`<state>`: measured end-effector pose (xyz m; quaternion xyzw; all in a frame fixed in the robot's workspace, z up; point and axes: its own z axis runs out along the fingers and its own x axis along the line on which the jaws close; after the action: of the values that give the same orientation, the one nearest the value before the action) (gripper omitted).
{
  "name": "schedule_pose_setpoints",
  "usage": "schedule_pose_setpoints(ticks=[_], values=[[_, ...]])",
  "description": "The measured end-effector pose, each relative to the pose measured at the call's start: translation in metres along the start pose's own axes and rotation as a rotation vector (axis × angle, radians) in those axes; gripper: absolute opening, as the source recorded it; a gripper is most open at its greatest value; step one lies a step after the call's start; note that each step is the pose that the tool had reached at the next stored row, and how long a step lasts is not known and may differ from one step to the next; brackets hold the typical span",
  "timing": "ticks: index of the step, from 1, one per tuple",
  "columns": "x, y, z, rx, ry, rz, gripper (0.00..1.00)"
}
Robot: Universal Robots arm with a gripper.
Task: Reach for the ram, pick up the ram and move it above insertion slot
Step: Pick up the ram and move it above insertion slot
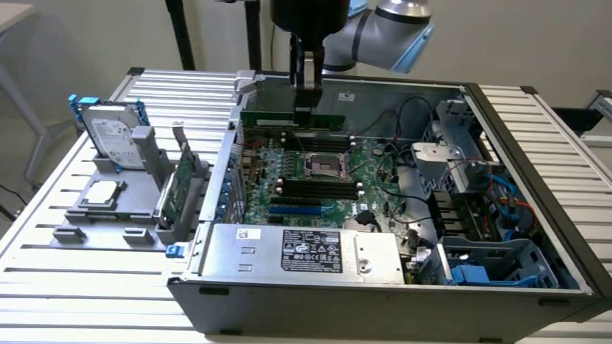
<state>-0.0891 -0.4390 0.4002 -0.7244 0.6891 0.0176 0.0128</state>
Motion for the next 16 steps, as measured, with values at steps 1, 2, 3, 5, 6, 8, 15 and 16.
schedule_pose_setpoints(ticks=[1,2,3,5,6,8,15,16], values=[[-0.002,-0.0024,0.0002,0.0000,0.0000,0.000,0.13],[-0.005,-0.0047,0.0003,0.0000,0.0001,0.000,0.13],[-0.008,-0.0067,0.0005,0.0000,0.0001,0.000,0.13],[-0.013,-0.0103,0.0008,0.0000,0.0000,0.000,0.13],[-0.016,-0.0123,0.0010,0.0001,0.0000,0.000,0.13],[-0.022,-0.0160,0.0013,0.0000,0.0001,0.000,0.13],[-0.039,-0.0301,0.0025,0.0000,0.0000,0.000,0.13],[-0.041,-0.0322,0.0027,0.0000,0.0001,0.000,0.13]])
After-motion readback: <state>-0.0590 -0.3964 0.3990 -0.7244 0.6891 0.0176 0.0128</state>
